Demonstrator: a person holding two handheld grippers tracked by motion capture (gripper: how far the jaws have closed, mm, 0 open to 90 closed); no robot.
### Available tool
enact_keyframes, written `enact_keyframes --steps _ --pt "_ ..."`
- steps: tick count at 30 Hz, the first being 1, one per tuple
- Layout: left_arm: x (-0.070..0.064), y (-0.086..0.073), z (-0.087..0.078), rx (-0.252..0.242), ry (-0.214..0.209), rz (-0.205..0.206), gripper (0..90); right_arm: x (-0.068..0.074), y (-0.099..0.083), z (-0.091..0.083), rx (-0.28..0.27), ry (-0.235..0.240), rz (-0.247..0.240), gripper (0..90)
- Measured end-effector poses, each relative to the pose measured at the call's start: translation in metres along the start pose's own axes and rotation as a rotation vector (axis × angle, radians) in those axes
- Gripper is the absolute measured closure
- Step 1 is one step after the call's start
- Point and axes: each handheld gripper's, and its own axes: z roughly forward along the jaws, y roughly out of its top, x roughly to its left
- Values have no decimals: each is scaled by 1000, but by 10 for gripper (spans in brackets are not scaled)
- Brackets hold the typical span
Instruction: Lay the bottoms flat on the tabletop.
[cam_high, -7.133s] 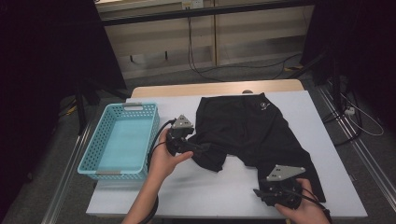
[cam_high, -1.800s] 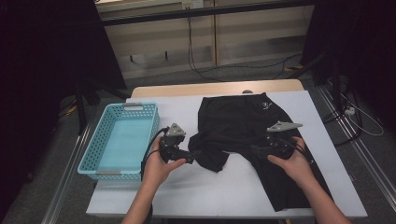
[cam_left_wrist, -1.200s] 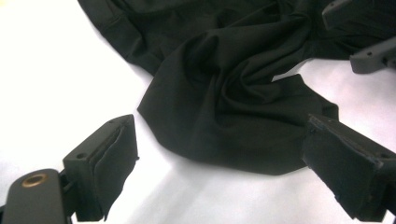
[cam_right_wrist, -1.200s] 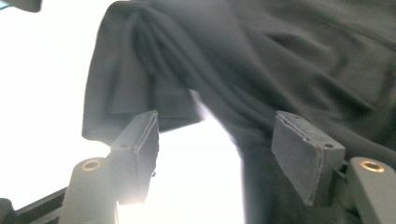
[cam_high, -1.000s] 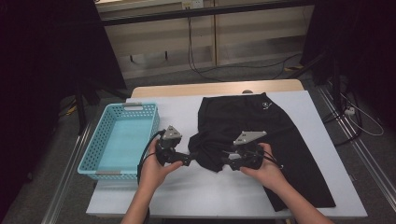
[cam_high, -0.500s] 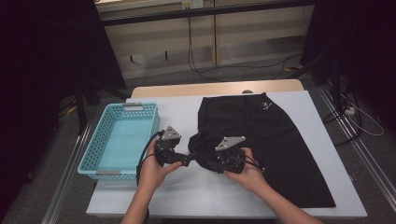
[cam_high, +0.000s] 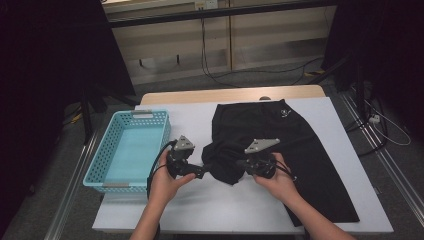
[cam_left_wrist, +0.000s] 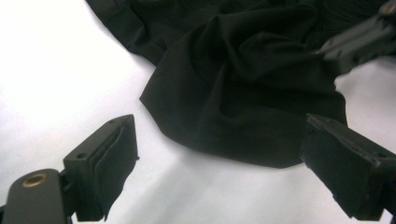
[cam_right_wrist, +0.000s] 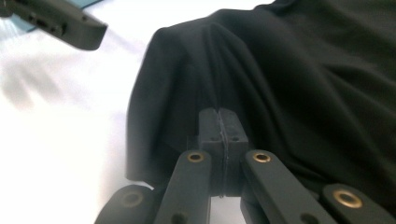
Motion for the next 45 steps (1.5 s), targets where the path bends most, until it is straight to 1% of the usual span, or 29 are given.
enact_keyframes --steps 4,6,8,9,10,11,13,15,17,18,19,20,22,24,26,27,28,29,31,32,33,35,37,39,41,42,45 --pt "-2 0 2 3 -2 1 116 -12 -4 -12 -25 -16 34 900" --pt "-3 -1 4 -8 5 3 129 -18 -5 -19 -46 -30 55 900" --pt "-5 -1 7 -8 13 -1 140 -27 -6 -24 -60 -61 68 900" --pt "-7 -1 9 -12 8 -6 151 -31 -7 -26 -63 -74 79 900" --pt "-8 -1 10 -9 1 0 165 -34 -8 -27 -63 -78 91 900" --pt "-10 -1 12 -13 -6 2 176 -36 -9 -28 -62 -85 93 900" --pt "-12 -1 15 -21 -32 -5 213 -38 -10 -29 -49 -109 78 900" --pt "-14 -1 18 -8 -25 5 246 -39 -11 -31 -42 -113 75 900" --pt "-15 -3 22 -2 -25 6 302 -40 -13 -35 -42 -115 77 900" --pt "-16 -4 23 9 -33 6 316 -40 -14 -36 -42 -116 70 900" --pt "-18 -4 25 17 -40 7 353 -40 -15 -38 -42 -118 68 900" --pt "-19 -4 27 20 -41 17 382 -41 -16 -39 -45 -119 68 900" --pt "-23 -4 30 38 -67 12 452 -42 -18 -41 -44 -118 72 900" --pt "-26 -5 36 61 -80 24 490 -44 -20 -42 -43 -119 77 900" --pt "-30 -6 41 84 -101 17 533 -43 -21 -42 -43 -118 82 900" --pt "-31 -7 43 93 -115 18 573 -43 -21 -43 -42 -119 81 900" --pt "-33 -7 44 93 -113 34 611 -43 -21 -43 -41 -117 81 900" --pt "-35 -6 45 97 -112 43 662 -42 -22 -43 -42 -118 80 900" --pt "-36 -4 45 124 -156 29 831 -42 -22 -43 -45 -118 84 900" --pt "-37 -4 46 124 -164 22 889 -43 -22 -43 -49 -115 87 900" --pt "-37 -4 46 128 -163 23 895 -43 -22 -43 -51 -112 93 900" --pt "-37 -2 44 140 -164 12 900 -43 -22 -42 -51 -108 98 900" --pt "-35 -1 40 129 -176 -5 900 -43 -22 -41 -55 -100 102 900" --pt "-32 4 33 110 -175 -12 900 -42 -21 -40 -65 -88 105 900" --pt "-28 9 23 73 -174 -25 900 -41 -18 -38 -73 -77 106 900" --pt "-25 11 17 55 -172 -33 900 -40 -16 -37 -75 -72 103 900" --pt "-11 13 1 4 -155 -81 900 -36 -10 -32 -90 -53 91 892"
